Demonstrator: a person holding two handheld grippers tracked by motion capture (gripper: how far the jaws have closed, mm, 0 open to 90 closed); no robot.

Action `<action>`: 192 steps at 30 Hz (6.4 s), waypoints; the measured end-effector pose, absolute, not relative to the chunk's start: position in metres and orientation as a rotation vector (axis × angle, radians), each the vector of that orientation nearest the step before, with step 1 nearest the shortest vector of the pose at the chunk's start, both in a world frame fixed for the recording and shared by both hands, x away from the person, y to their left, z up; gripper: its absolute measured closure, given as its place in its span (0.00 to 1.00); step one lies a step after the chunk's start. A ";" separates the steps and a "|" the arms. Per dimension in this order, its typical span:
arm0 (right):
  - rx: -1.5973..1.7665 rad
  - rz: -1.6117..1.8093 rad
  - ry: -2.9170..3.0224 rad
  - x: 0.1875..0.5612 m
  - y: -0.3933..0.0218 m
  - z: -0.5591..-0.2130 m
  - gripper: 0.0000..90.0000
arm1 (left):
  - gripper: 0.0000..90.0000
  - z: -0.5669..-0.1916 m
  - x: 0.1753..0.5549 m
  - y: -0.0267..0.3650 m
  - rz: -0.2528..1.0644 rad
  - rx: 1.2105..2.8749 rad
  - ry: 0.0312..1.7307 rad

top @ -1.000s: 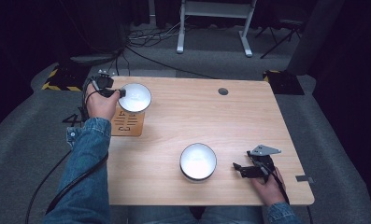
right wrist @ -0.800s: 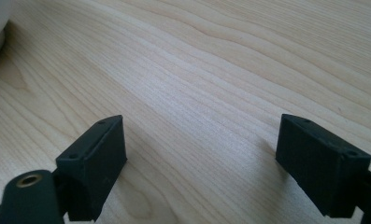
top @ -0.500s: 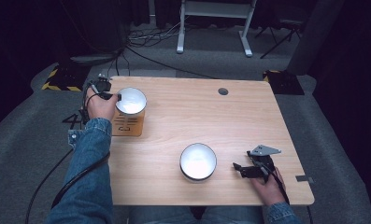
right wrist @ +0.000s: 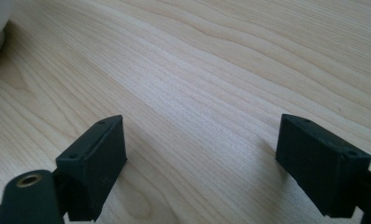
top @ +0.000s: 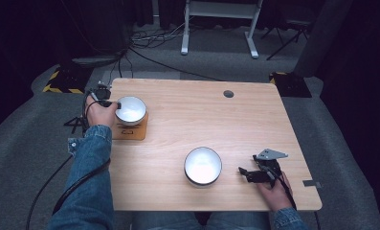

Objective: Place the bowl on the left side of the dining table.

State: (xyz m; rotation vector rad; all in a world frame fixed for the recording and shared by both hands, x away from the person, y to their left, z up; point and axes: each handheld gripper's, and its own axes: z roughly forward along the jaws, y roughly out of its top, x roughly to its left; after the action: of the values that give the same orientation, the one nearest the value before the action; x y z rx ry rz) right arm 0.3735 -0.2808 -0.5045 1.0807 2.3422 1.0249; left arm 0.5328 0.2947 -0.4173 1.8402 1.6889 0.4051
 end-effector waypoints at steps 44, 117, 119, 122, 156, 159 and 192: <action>1.081 1.025 2.342 0.373 -0.281 -0.505 0.18 | 0.82 -0.438 0.525 0.305 0.470 1.794 1.718; 1.079 1.026 2.344 0.374 -0.281 -0.505 0.18 | 0.50 -0.376 0.348 0.226 0.417 2.057 1.027; 1.079 1.026 2.344 0.374 -0.281 -0.504 0.18 | 0.50 -0.378 0.345 0.226 0.411 2.057 1.025; 1.080 1.026 2.344 0.374 -0.281 -0.504 0.18 | 0.50 -0.383 0.338 0.226 0.390 2.040 1.021; 1.078 1.026 2.344 0.374 -0.281 -0.505 0.18 | 0.47 -0.441 0.316 0.207 0.211 2.174 0.993; 1.079 1.026 2.344 0.374 -0.281 -0.505 0.18 | 0.47 -0.446 0.317 0.205 0.206 2.202 0.991; 1.077 1.027 2.348 0.373 -0.281 -0.504 0.18 | 0.15 -0.503 0.306 0.173 0.279 2.272 0.827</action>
State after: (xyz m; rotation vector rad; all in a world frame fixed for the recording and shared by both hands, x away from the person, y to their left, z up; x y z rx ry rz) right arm 0.3732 -0.2809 -0.5044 1.0773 2.3479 1.0269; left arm 0.3060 0.1726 -0.5029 2.2723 0.8272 0.2788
